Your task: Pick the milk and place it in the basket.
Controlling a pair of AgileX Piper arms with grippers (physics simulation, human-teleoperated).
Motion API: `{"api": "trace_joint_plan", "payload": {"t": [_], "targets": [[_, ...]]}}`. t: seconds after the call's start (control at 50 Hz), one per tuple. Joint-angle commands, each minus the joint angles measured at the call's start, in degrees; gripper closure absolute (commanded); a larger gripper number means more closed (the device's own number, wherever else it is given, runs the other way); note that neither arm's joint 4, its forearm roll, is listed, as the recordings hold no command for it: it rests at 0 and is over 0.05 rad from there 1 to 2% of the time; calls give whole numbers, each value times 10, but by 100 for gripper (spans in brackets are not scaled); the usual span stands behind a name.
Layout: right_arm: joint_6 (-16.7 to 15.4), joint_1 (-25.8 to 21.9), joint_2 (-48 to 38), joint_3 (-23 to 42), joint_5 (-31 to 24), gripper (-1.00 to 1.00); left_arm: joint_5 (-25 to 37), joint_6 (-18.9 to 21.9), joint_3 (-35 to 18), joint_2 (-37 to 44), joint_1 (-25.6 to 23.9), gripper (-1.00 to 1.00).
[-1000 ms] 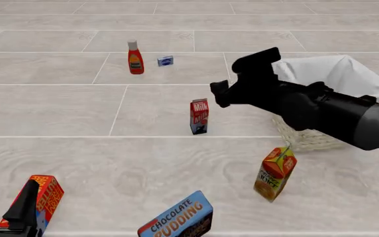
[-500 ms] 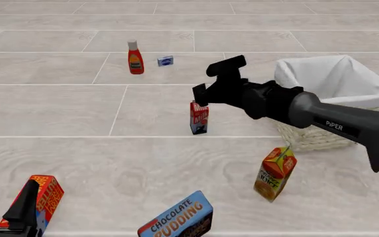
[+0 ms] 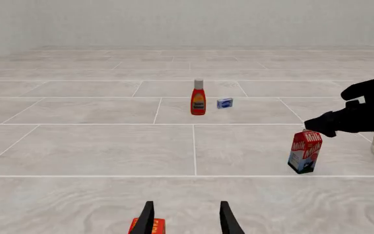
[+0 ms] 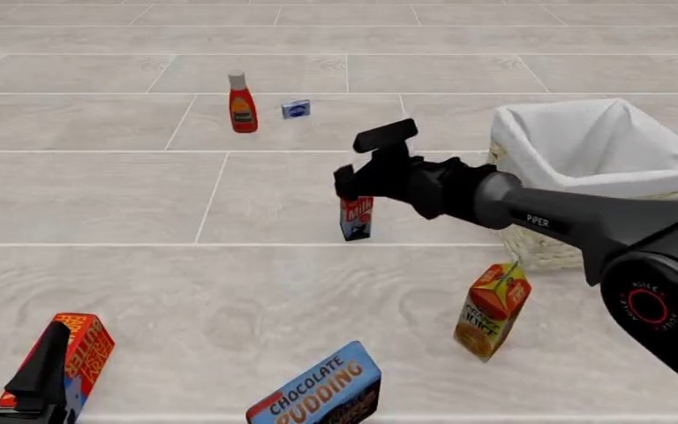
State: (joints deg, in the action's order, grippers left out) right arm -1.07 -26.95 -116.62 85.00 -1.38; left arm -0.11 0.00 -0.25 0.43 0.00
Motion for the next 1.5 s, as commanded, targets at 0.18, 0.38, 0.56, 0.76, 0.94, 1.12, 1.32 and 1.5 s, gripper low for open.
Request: {"api": "trace_joint_plan", "payload": {"t": [0.18,0.38,0.56,0.76,0.94,1.12,1.32,1.5], "targets": [[10,8,-66,34,3,-100,0,0,0,0,0,-100],[21,6,-92,48,4,-100,0,0,0,0,0,-100],[24,3,-117,57,7,-100,0,0,0,0,0,-100],[24,8,-111,53,6,100,0,0,0,0,0,-100],[12,15,-84,33,14,100,0,0,0,0,0,-100],[4,11,-40,1,22,100,0,0,0,0,0,-100],[-28,16,102,-85,38,100,0,0,0,0,0,-100],[-36,21,189,-124,30,100,0,0,0,0,0,-100]]}}
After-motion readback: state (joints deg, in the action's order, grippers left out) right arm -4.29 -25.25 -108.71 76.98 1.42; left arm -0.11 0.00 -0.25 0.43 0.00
